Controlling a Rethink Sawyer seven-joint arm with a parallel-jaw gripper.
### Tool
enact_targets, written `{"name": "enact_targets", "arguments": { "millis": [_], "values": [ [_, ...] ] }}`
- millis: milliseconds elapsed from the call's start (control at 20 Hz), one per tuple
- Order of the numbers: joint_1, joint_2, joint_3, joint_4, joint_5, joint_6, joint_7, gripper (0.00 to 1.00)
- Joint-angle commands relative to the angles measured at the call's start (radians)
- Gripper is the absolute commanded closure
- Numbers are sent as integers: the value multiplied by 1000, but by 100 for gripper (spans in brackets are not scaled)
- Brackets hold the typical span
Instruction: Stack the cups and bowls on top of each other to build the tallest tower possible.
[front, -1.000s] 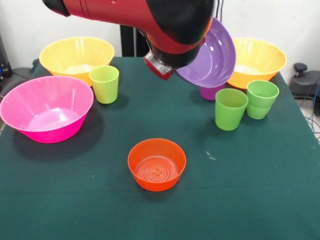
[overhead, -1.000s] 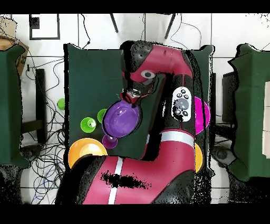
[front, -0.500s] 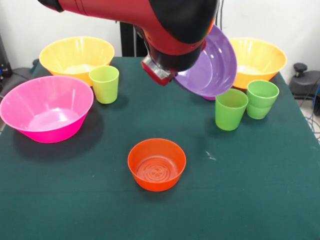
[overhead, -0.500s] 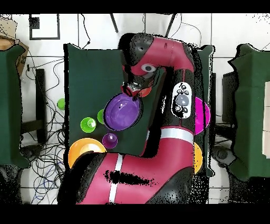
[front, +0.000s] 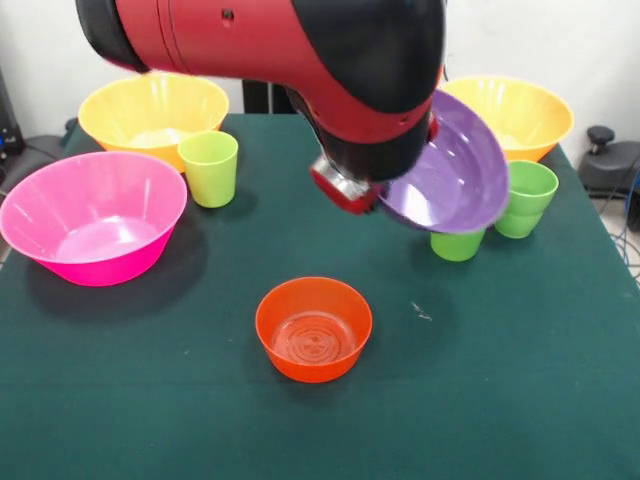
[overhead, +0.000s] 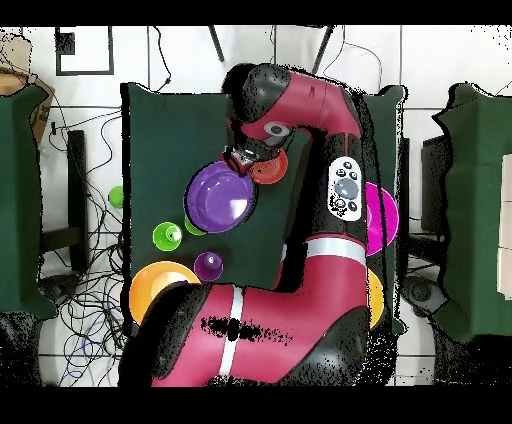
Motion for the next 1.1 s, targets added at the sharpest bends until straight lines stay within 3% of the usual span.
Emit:
{"name": "enact_targets", "arguments": {
  "millis": [50,400,650,900,1100],
  "values": [
    [-19,27,172,132,68,-60,32,100],
    [-21,57,198,139,111,37,66,100],
    [-14,58,197,123,102,159,83,100],
    [-6,128,222,-45,54,341,74,100],
    [5,199,234,-237,-4,522,74,100]
  ]
}}
